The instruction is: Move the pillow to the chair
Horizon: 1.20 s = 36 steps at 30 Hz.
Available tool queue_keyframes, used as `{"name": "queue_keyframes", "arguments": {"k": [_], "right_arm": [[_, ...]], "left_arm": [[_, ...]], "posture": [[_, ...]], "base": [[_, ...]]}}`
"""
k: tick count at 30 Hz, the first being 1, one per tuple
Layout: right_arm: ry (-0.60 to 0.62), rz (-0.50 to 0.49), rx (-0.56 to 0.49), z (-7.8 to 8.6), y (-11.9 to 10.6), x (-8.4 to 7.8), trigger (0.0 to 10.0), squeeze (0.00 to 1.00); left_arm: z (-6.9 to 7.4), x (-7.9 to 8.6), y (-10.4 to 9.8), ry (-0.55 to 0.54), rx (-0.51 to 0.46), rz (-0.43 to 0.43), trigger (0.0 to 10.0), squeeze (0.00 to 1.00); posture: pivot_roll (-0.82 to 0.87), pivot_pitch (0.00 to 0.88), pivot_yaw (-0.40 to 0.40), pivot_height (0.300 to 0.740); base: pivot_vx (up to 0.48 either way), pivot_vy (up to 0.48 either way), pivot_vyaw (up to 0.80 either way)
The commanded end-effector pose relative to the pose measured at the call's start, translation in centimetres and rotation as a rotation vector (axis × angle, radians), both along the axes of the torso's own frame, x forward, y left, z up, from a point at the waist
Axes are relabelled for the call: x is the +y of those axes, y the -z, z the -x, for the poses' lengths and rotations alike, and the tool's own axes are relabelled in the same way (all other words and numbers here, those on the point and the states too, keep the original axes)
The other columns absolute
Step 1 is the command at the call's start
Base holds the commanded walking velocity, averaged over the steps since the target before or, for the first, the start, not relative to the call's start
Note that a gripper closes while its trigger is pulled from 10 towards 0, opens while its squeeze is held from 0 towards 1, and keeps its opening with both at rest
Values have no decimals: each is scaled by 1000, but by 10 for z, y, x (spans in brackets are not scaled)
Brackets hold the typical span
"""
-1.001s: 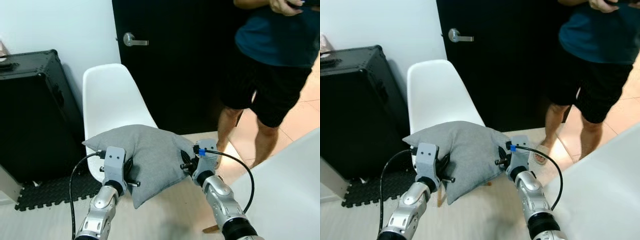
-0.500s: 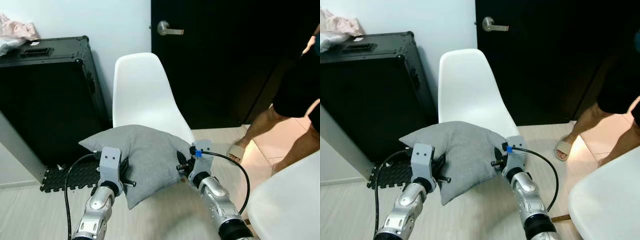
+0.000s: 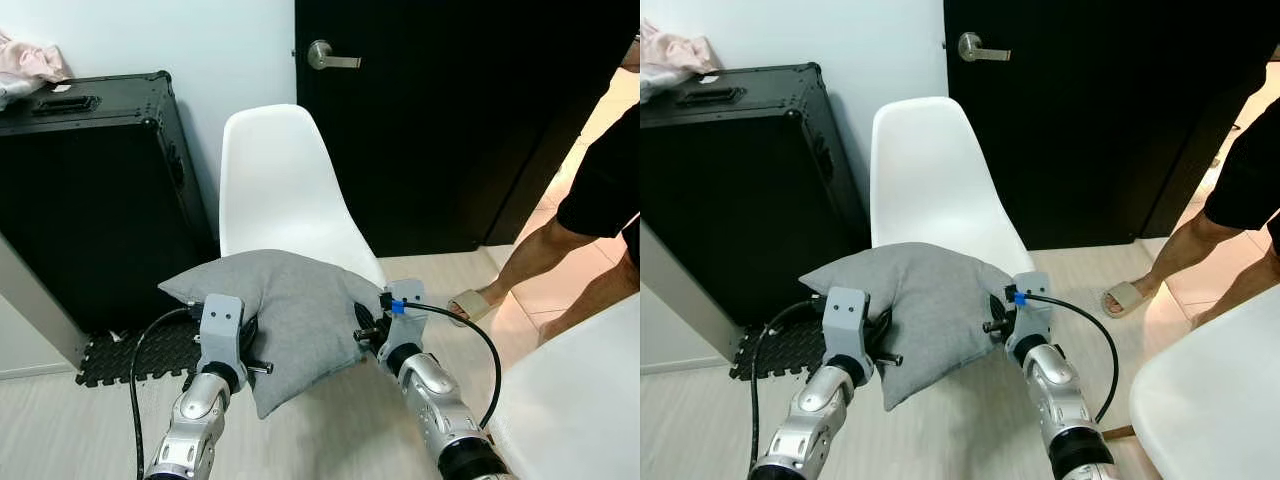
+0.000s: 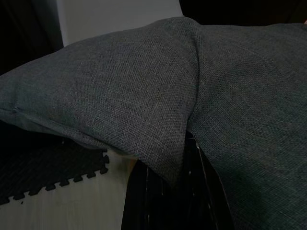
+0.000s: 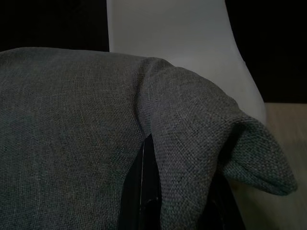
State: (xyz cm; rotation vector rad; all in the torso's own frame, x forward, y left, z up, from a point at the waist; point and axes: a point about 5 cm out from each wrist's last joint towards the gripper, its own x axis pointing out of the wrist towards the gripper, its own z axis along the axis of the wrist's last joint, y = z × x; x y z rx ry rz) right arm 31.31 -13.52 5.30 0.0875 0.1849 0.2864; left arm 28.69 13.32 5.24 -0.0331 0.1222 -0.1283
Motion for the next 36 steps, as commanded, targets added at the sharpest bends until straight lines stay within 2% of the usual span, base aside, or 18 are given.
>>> {"name": "queue_keyframes", "arguments": {"k": [1, 7, 36], "right_arm": [[20, 19, -20, -1, -3, -8, 10000, 0], [18, 20, -20, -1, -3, -7, 10000, 0], [6, 24, -19, -1, -3, -4, 10000, 0]], "left_arm": [[-4, 12, -12, -64, -56, -5, 10000, 0], [-3, 11, -16, -49, -104, -26, 10000, 0], [-2, 12, -19, -45, -124, -14, 10000, 0]], "posture": [[13, 48, 5, 740], [13, 49, 5, 740], [18, 44, 3, 740]], "base": [[0, 0, 0], [0, 0, 0], [388, 0, 0]]}}
